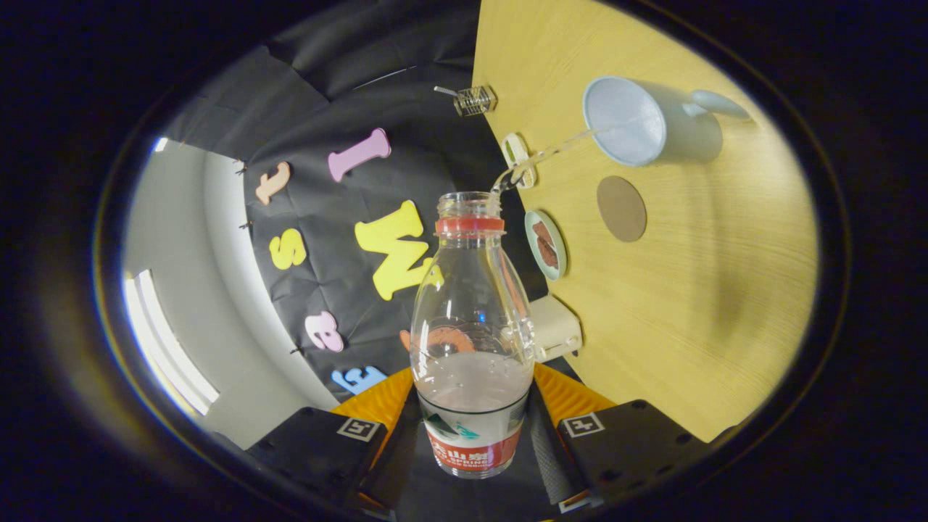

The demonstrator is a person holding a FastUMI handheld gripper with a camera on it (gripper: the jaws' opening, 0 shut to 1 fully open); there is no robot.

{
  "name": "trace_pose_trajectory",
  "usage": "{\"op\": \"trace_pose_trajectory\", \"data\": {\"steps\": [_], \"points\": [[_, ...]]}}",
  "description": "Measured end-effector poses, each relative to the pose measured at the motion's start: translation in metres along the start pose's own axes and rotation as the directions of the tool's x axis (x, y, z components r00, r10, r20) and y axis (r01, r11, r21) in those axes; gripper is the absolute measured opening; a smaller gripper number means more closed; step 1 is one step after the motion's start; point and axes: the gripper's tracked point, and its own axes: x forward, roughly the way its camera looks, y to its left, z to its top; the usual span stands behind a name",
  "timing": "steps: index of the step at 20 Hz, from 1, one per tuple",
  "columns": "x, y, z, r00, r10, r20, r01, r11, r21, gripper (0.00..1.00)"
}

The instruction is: Take the bottle from table, then pour the juice into the cup, finally place the bottle on the coaster

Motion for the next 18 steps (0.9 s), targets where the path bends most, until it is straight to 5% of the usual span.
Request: {"op": "trace_pose_trajectory", "data": {"steps": [18], "points": [[0.000,0.010,0.001,0.998,0.059,-0.002,-0.058,0.986,0.154,0.76]]}}
